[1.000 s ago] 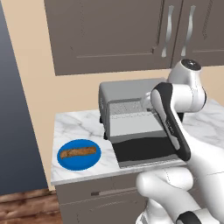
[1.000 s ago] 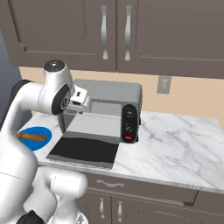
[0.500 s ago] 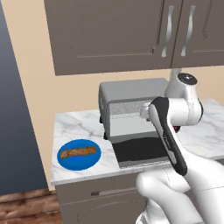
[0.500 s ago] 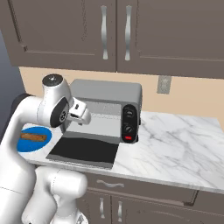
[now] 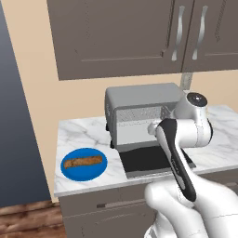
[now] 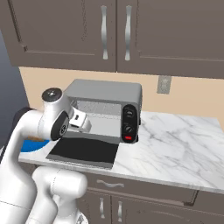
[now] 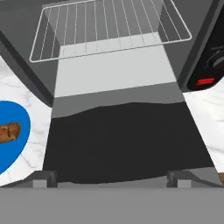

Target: Pull the toaster oven rack outwards. Pick up the baguette from the plate and place it on the toaster oven rack. Close the toaster oven door fully and set the temperature to the lowest setting.

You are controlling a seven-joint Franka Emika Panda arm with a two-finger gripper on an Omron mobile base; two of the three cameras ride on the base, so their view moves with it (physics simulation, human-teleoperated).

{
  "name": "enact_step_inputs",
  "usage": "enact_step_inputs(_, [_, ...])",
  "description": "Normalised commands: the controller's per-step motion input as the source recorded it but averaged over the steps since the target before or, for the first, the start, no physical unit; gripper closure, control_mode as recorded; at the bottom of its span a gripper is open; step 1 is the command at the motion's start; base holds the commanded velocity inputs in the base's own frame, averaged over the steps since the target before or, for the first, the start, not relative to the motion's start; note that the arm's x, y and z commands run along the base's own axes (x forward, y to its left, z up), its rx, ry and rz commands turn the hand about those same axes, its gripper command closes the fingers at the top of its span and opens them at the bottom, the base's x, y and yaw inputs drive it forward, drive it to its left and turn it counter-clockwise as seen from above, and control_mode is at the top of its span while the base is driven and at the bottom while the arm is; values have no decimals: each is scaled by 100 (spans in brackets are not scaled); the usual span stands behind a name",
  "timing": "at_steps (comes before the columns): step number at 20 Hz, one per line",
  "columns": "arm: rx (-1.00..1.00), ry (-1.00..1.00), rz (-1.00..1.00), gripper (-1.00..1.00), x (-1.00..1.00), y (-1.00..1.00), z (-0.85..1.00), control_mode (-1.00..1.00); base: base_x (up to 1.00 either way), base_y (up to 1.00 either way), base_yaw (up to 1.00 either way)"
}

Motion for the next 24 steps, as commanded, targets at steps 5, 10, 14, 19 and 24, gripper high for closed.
enact_step_inputs(5, [0,-7,-3,-100,0,0,0,-100,0,0,0])
enact_step_inputs(10, [14,-4,0,-100,5,0,0,-100,0,0,0])
enact_step_inputs(14, [14,-4,0,-100,18,-2,0,-100,0,0,0])
enact_step_inputs(19, [7,-2,-1,-100,29,0,0,-100,0,0,0])
enact_step_inputs(24, [4,-5,-2,-100,32,0,0,-100,0,0,0])
